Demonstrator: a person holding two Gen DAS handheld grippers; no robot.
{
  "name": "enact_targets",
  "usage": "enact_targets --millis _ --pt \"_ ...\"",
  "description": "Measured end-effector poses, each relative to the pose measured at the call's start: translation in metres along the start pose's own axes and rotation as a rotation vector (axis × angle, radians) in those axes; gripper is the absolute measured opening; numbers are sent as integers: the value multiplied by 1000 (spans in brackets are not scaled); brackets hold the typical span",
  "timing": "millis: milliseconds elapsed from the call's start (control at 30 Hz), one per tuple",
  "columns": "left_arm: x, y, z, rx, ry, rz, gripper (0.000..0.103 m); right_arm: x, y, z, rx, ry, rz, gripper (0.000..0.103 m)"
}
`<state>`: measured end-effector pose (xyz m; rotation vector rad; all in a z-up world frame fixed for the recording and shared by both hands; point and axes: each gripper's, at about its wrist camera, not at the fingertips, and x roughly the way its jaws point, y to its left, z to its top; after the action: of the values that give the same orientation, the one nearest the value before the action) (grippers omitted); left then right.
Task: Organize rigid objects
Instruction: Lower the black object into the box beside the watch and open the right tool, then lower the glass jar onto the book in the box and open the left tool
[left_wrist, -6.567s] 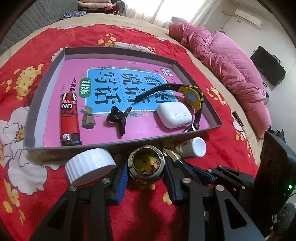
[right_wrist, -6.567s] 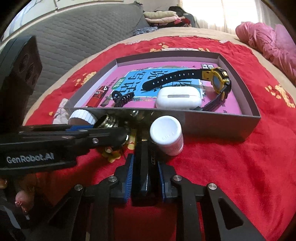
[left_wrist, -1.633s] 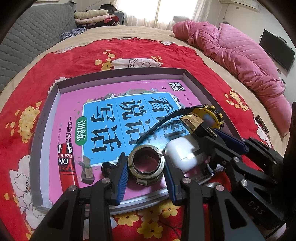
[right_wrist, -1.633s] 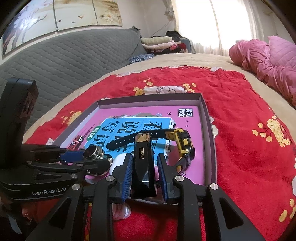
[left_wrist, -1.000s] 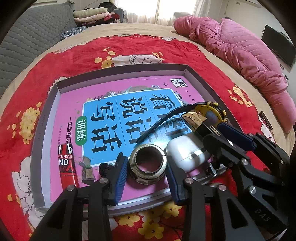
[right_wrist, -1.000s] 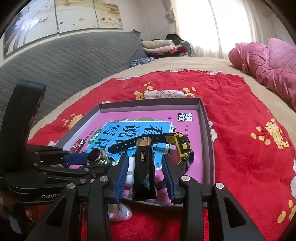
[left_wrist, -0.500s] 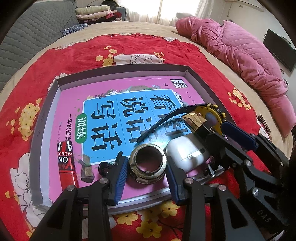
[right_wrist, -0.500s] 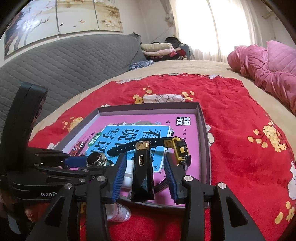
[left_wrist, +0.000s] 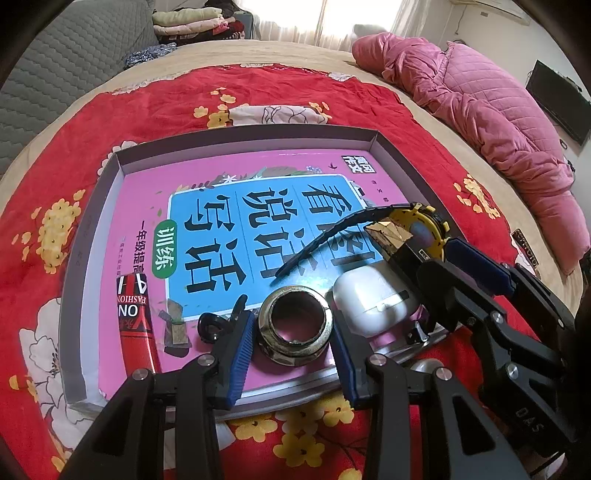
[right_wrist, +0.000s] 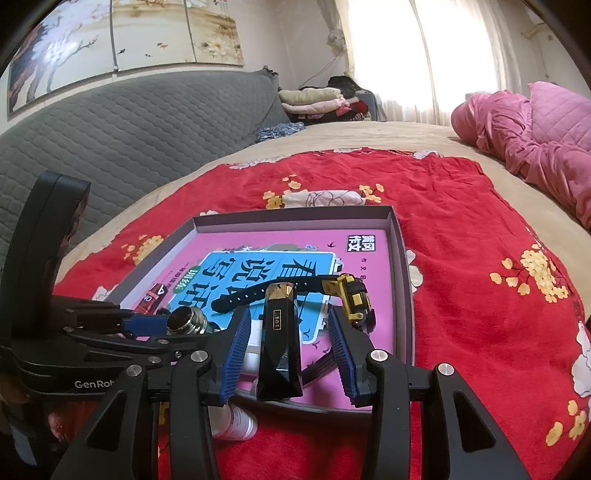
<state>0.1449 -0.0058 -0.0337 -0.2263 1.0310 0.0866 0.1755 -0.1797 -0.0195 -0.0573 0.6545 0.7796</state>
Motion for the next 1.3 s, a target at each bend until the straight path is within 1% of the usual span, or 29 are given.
enact_targets --millis 400,433,500,533,1300 --pt "-4 -2 -5 8 -7 0 42 -2 -2 0 8 -2 -3 47" --pt "-5 -2 -5 7 -7 0 43 -2 -2 -1 6 -2 -4 49" --pt "-5 -2 -4 5 -8 -3 49 -2 -2 0 5 -3 -3 51" --pt "-6 -2 -3 3 -9 -5 50 -2 -2 0 5 -4 -4 51" --pt "-26 -2 -2 4 -53 -13 50 -15 0 2 -20 -42 -38 53"
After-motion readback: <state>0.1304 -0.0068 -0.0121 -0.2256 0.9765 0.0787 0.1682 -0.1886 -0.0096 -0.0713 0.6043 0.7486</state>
